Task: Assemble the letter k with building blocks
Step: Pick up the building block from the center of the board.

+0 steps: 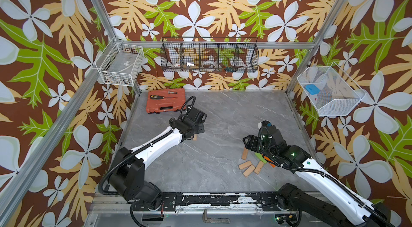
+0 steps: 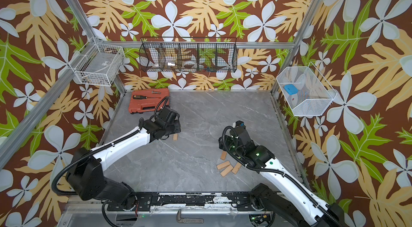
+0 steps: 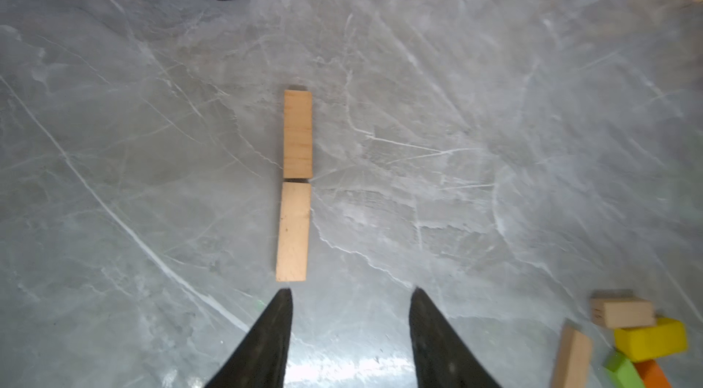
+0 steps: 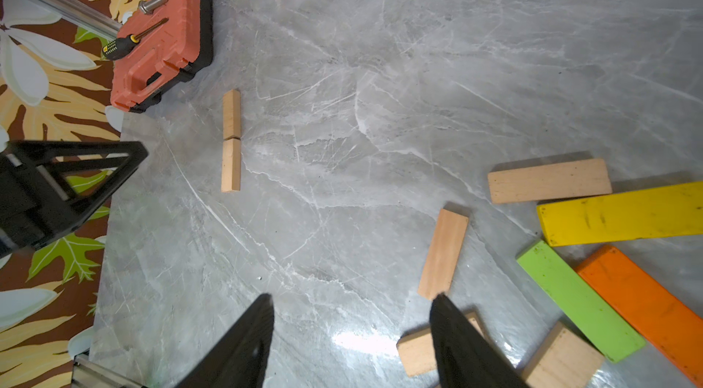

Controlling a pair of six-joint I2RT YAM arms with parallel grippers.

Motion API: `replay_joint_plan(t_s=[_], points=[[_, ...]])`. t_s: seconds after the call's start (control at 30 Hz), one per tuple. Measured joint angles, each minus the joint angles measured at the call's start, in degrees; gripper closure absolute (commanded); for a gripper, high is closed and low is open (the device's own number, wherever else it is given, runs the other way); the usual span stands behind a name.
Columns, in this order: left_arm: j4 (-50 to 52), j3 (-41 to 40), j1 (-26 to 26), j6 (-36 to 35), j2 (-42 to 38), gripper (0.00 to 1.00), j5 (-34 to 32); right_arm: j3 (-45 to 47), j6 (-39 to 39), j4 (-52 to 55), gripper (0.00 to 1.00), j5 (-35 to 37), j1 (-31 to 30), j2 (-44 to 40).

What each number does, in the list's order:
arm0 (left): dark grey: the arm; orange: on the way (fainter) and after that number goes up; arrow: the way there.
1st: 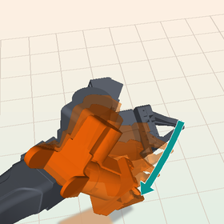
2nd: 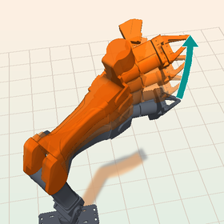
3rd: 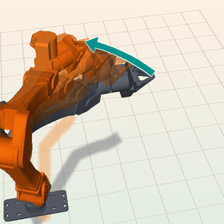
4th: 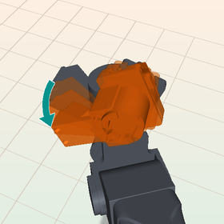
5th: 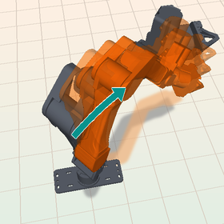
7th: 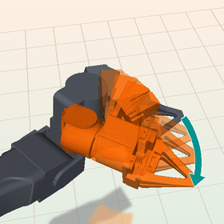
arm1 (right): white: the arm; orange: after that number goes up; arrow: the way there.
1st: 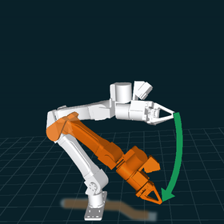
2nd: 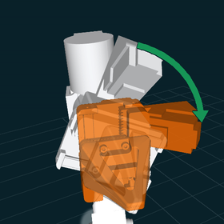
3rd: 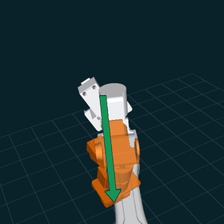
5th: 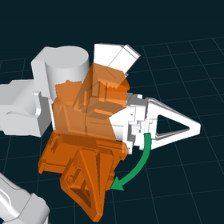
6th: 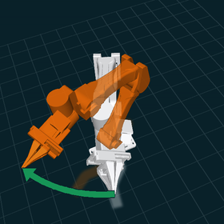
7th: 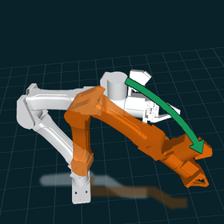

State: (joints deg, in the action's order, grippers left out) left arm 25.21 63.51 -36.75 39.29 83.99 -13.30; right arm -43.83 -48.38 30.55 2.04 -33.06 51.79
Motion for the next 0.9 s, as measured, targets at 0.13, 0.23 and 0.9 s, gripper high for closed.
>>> replay_joint_plan(t_s=[0.13, 0.23, 0.9], points=[[-3.37, -0.24, -8.28, 1.33, -3.17, 0.58, 1.07, -1.51, 2.62, 2.19, 0.30, 6.08, 0.04, -1.90], [-6.16, 0.94, -14.86, 0.83, -1.44, 0.58, 2.75, -2.05, 3.87, 5.57, 0.30, 12.33, 0.33, -4.52], [9.75, 41.44, -30.10, -6.56, 44.02, 0.39, -3.39, -0.98, -6.27, 24.11, 0.31, 32.87, 0.42, -31.80]])
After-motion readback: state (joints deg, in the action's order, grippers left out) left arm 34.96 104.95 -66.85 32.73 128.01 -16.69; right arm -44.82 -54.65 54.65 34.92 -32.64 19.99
